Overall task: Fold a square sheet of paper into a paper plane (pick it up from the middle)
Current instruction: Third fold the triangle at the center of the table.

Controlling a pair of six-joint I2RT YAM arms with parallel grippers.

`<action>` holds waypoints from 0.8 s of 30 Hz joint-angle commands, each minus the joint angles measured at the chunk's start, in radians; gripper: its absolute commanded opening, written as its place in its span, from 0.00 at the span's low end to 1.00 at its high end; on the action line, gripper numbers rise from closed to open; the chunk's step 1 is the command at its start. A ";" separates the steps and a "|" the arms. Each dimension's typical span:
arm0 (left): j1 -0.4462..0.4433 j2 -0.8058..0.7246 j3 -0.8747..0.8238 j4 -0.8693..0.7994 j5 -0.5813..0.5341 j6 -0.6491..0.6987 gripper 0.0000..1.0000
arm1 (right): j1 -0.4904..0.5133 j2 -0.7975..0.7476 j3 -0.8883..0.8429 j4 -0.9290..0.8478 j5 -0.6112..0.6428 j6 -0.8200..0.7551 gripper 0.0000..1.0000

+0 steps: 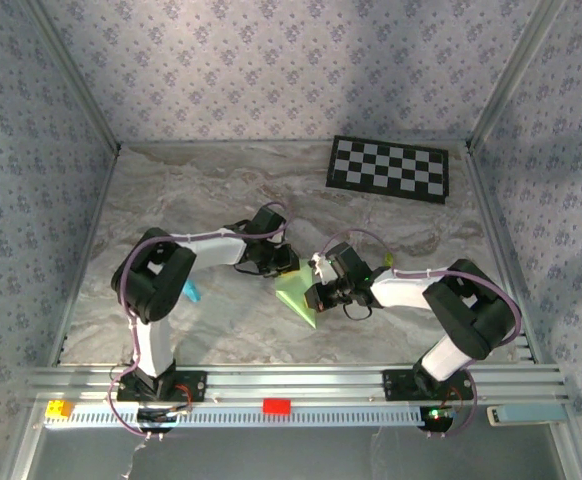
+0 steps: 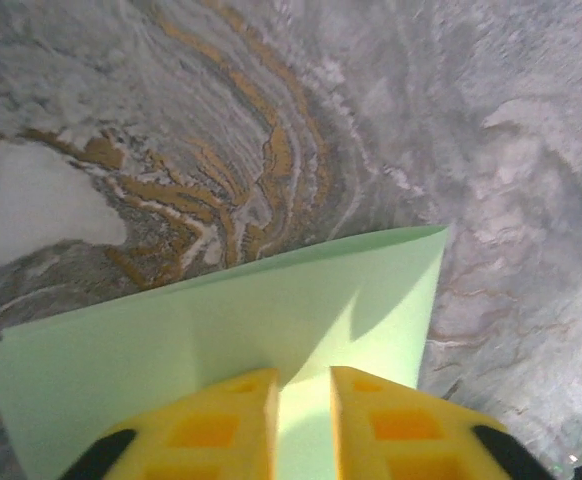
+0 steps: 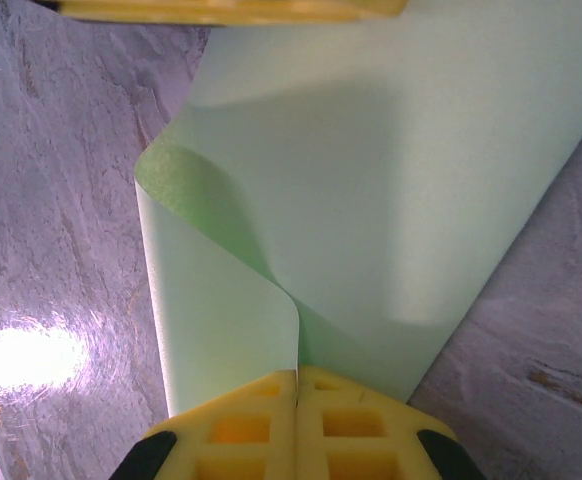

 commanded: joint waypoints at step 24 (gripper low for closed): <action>-0.115 -0.320 -0.495 0.565 0.020 -0.366 0.03 | 0.007 0.030 0.004 -0.063 0.041 -0.017 0.00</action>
